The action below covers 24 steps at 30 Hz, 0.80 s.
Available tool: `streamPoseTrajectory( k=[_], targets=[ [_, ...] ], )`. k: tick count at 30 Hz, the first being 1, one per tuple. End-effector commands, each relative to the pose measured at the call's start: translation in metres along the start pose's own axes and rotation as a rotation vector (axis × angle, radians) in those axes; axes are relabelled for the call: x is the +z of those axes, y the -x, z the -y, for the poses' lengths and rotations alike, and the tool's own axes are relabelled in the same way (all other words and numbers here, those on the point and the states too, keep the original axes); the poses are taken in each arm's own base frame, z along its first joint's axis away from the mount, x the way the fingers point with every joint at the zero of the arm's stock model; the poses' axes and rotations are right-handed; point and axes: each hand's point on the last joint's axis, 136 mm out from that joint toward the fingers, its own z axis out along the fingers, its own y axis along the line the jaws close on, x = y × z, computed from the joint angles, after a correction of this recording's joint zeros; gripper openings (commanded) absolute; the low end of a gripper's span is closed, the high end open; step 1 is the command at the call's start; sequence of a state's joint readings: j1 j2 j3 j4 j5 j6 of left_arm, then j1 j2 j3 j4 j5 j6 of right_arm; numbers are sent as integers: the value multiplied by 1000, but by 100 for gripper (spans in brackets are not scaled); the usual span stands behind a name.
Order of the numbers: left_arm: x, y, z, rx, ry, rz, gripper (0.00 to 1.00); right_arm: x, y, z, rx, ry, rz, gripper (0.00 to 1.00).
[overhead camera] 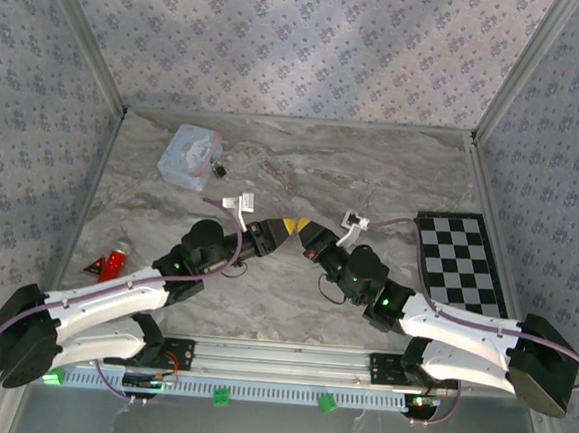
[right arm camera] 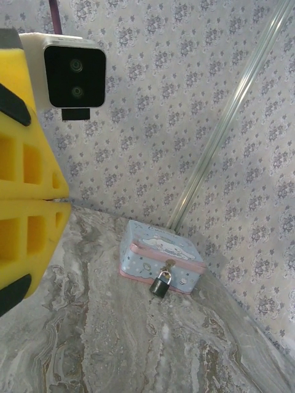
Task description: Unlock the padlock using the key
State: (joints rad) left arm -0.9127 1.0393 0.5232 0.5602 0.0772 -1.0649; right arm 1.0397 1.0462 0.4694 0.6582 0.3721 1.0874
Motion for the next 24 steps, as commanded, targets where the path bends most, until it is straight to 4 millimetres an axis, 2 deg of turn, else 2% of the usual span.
streamPoseTrajectory(
  k=[1,7,23,24],
  targets=[
    [2,15,28,18,-64,47,31,-4,6,-1,2,5,33,0],
    [1,16,28,41,-49,44,22,-7,7,4,-5,-12,39,0],
    [2,18,19,78,21,38,2,-5,1,1,-20,-15,21,0],
    [2,19,18,96,38,32,1,-5,0,1,-30,-17,15,7]
  ],
)
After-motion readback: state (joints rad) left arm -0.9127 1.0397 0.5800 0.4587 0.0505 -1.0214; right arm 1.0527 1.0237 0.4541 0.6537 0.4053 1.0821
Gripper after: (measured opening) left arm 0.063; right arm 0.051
